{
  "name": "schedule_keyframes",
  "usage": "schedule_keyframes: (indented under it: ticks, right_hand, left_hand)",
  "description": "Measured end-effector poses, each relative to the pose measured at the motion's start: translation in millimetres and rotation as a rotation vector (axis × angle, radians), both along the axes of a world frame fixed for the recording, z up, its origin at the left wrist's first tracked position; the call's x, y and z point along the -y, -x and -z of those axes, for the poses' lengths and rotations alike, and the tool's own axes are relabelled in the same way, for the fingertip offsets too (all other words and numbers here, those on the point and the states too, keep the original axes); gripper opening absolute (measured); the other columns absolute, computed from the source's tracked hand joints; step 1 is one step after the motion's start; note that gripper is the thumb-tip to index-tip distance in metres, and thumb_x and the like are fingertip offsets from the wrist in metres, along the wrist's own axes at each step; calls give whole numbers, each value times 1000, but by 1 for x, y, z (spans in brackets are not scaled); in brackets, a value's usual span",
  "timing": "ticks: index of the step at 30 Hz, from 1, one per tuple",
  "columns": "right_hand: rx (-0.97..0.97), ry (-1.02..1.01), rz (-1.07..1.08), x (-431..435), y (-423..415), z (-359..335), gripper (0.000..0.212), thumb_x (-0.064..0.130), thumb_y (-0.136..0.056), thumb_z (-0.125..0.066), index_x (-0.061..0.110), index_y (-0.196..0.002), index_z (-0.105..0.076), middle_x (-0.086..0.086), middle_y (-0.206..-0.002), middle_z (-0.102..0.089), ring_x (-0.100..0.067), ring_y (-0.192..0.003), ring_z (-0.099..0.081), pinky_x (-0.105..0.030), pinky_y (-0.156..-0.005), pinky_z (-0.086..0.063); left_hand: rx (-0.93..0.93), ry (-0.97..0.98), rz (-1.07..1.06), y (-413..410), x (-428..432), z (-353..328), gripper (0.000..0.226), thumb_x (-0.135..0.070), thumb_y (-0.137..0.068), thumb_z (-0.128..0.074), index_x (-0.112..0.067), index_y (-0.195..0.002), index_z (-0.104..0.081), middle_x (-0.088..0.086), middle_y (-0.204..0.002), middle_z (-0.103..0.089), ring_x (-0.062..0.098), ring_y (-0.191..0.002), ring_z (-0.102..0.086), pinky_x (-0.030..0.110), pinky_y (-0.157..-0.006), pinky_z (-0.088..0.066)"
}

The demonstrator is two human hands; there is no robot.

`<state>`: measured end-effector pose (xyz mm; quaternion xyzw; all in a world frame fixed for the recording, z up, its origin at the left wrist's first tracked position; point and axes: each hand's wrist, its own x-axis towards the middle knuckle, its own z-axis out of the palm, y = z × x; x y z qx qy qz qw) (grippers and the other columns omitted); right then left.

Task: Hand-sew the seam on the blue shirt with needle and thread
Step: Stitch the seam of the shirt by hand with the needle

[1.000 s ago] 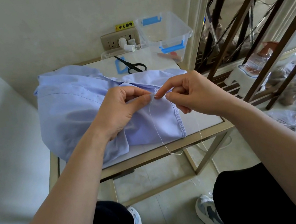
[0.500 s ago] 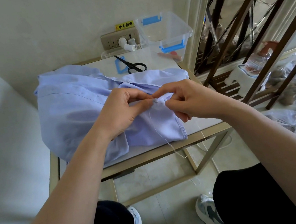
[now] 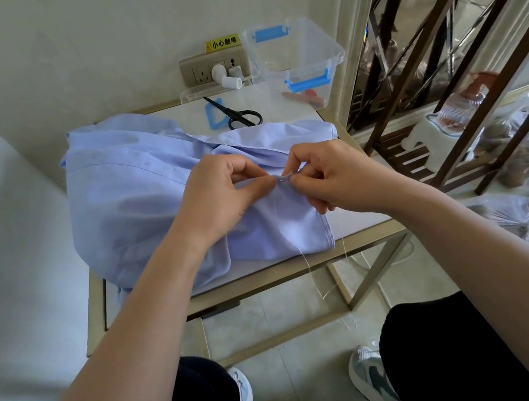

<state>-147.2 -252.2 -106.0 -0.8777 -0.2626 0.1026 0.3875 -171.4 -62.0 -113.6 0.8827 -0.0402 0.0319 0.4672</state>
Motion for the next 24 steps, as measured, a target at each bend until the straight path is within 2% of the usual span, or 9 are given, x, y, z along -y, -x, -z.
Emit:
schedule_keyframes:
  ticks: [3, 5, 9, 13, 20, 24]
  right_hand:
    - [-14, -26, 8, 1, -1, 0, 12, 7, -97, -51, 14, -97, -61, 1, -51, -63, -4, -43, -49, -15, -51, -45]
    - [-31, -51, 11, 2, -2, 0, 16, 5, -97, -51, 12, -102, -64, 1, -51, -63, -4, -43, -49, -16, -51, -46]
    - [-60, -84, 15, 4, -3, -2, 20, 4, -96, -50, 15, -98, -66, 2, -50, -61, -5, -44, -47, -15, -50, -43]
    - [-125, -139, 7, 8, -3, -6, 22, 5, -97, -50, 18, -95, -67, 2, -50, -59, -7, -45, -45, -16, -51, -42]
    - [-193, -176, -46, 11, -5, -8, 20, 7, -100, -49, 17, -94, -65, -3, -55, -57, -9, -48, -47, -17, -53, -44]
    - [-211, -203, -60, 12, -6, -6, 20, 5, -100, -49, 14, -96, -65, 0, -54, -55, -9, -50, -48, -17, -54, -44]
  left_hand:
    - [-16, 20, -18, 0, -2, -1, 6, -18, -83, -76, -15, -78, -74, -2, -75, -72, 7, -73, -63, 20, -70, -45]
    - [-24, 19, -23, 0, -3, -2, 4, -15, -84, -76, -15, -80, -74, -4, -74, -71, 6, -73, -62, 18, -69, -45]
    - [-27, 40, -3, 0, -3, -2, 7, -14, -85, -74, -18, -79, -73, -11, -68, -67, 1, -68, -58, 11, -64, -42]
    - [-58, 123, 40, 0, -4, -3, 4, -13, -86, -73, -12, -85, -76, 5, -78, -72, 6, -73, -58, 20, -73, -44]
    - [-125, 216, 97, 3, -6, -7, 10, -11, -88, -70, -17, -81, -75, 0, -76, -68, 7, -74, -56, 21, -76, -44]
    - [-146, 249, 133, 3, -7, -8, 10, -11, -88, -70, -17, -83, -75, -2, -77, -69, 6, -77, -58, 19, -77, -46]
